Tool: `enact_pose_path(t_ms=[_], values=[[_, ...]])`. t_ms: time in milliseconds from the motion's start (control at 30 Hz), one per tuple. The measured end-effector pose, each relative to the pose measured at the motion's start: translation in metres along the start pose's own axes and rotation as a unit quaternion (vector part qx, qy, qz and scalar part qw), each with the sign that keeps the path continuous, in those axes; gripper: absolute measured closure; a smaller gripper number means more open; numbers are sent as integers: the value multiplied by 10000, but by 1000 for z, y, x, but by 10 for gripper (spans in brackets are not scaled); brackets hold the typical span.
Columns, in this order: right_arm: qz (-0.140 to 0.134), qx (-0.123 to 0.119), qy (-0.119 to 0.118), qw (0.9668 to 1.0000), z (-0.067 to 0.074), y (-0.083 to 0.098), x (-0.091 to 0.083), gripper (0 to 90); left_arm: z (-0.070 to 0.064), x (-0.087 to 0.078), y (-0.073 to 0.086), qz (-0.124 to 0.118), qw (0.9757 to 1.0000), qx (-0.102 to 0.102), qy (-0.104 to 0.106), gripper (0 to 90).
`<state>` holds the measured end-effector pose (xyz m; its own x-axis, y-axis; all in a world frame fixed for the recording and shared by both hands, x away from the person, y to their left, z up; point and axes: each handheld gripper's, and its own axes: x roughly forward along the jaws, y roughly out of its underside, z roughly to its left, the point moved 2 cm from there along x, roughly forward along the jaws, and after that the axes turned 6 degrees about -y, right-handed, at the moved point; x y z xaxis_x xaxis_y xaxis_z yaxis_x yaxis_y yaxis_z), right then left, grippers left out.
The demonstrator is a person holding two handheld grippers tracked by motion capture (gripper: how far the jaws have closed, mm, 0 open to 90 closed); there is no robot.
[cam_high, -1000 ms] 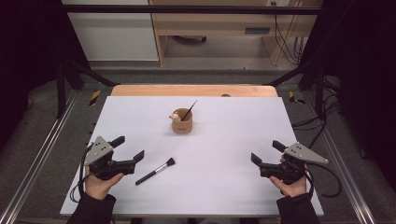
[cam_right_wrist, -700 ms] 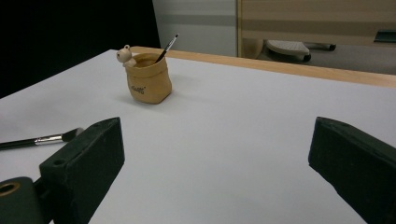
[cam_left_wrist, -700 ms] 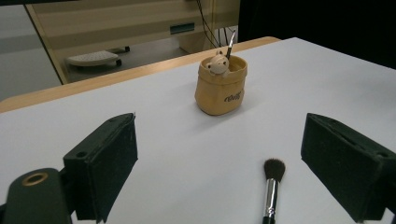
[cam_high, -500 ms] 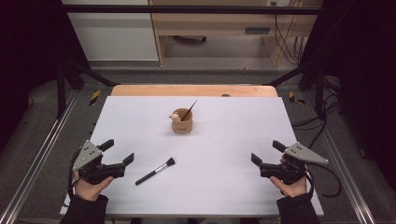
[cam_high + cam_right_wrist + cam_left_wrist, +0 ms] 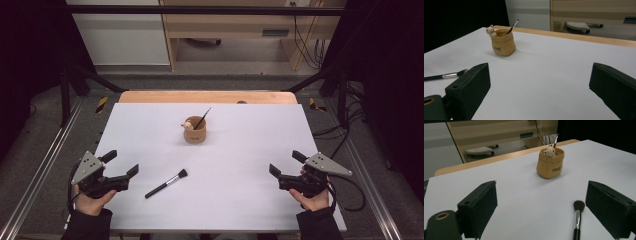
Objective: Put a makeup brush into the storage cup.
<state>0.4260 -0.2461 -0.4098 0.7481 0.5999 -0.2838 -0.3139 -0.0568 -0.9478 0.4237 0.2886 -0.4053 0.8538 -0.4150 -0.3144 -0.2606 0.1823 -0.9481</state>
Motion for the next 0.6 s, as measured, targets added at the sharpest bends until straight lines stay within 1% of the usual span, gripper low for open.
enact_pose_path(t_ms=[200,267,367,467,600], values=[[-9,-25,-15,10000,1,-1,-1,42,2,-1,1,21,10000,-9,-15,97],[-38,-18,-28,10000,1,-2,-1,42,2,-2,1,52,10000,31,0,97],[-15,-39,-12,10000,1,-1,-1,42,3,-1,1,59,10000,17,21,96],[6,-10,-11,10000,0,-1,0,42,5,0,2,168,9998,54,69,97],[5,-15,-13,10000,0,0,0,42,3,4,-1,396,9987,225,211,97]])
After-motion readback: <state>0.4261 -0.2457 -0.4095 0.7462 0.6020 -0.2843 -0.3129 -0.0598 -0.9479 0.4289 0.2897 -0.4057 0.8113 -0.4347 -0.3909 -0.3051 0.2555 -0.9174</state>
